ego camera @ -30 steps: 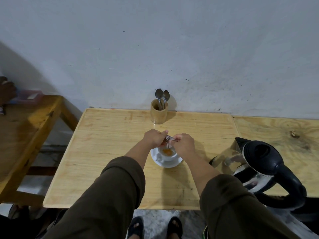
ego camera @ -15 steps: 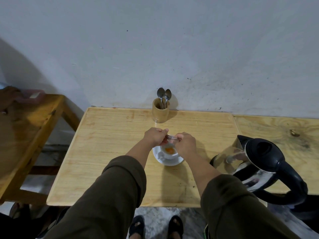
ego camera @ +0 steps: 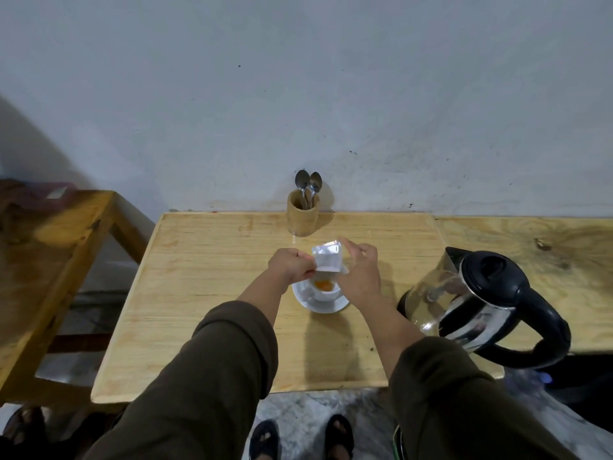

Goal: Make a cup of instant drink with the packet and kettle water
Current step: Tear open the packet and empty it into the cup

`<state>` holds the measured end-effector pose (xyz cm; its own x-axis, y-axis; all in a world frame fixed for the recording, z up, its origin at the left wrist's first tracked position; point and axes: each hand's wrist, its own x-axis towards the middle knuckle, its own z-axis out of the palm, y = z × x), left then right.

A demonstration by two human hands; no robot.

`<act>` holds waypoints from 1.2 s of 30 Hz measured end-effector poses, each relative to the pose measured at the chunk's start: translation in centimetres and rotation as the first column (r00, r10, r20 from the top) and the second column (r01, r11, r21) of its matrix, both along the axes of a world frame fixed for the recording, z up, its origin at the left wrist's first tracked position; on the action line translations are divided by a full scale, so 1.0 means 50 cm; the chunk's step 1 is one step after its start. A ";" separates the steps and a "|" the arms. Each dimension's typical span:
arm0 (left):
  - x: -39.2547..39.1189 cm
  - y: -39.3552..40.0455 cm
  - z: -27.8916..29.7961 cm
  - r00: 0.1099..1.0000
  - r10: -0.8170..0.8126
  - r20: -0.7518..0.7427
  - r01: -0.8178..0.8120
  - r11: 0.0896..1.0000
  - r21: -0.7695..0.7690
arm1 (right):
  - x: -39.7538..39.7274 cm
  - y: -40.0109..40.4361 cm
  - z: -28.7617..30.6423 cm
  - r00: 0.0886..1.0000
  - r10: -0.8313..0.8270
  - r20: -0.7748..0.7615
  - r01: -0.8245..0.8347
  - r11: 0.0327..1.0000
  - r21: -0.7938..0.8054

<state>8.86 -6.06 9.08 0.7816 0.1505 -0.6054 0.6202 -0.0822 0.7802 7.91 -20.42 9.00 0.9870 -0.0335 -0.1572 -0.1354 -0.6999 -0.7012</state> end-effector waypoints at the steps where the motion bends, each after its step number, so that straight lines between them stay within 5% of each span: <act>1: -0.005 0.002 0.000 1.000 0.020 0.007 -0.020 0.999 -0.032 | -0.005 0.001 0.008 0.999 -0.038 0.010 0.037 0.999 0.027; 5: -0.016 0.014 0.000 0.993 0.100 0.060 -0.095 0.993 -0.072 | -0.018 0.020 0.028 0.961 -0.257 -0.105 0.277 0.913 0.299; 9: -0.025 0.036 0.005 0.979 0.163 0.124 -0.158 0.986 -0.047 | -0.028 0.058 0.036 0.955 -0.221 -0.199 0.286 0.866 0.410; 20: -0.118 0.149 -0.050 0.985 0.048 0.165 -0.099 0.943 0.317 | -0.069 0.201 -0.025 0.988 0.002 -0.152 -0.001 1.000 0.005; 27: -0.148 0.173 -0.125 0.995 -0.047 0.087 0.004 0.897 0.442 | -0.103 0.234 -0.096 0.919 0.237 -0.314 -0.302 0.937 -0.177; 36: -0.140 0.155 -0.176 0.996 -0.082 0.029 0.054 0.841 0.538 | -0.104 0.230 -0.145 0.895 0.357 -0.266 -0.423 0.868 -0.261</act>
<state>1.86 1.70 0.26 0.8279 0.3862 -0.4067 0.5603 -0.5369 0.6307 2.72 -8.91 1.75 0.8764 0.2690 -0.3996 0.0786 -0.8983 -0.4323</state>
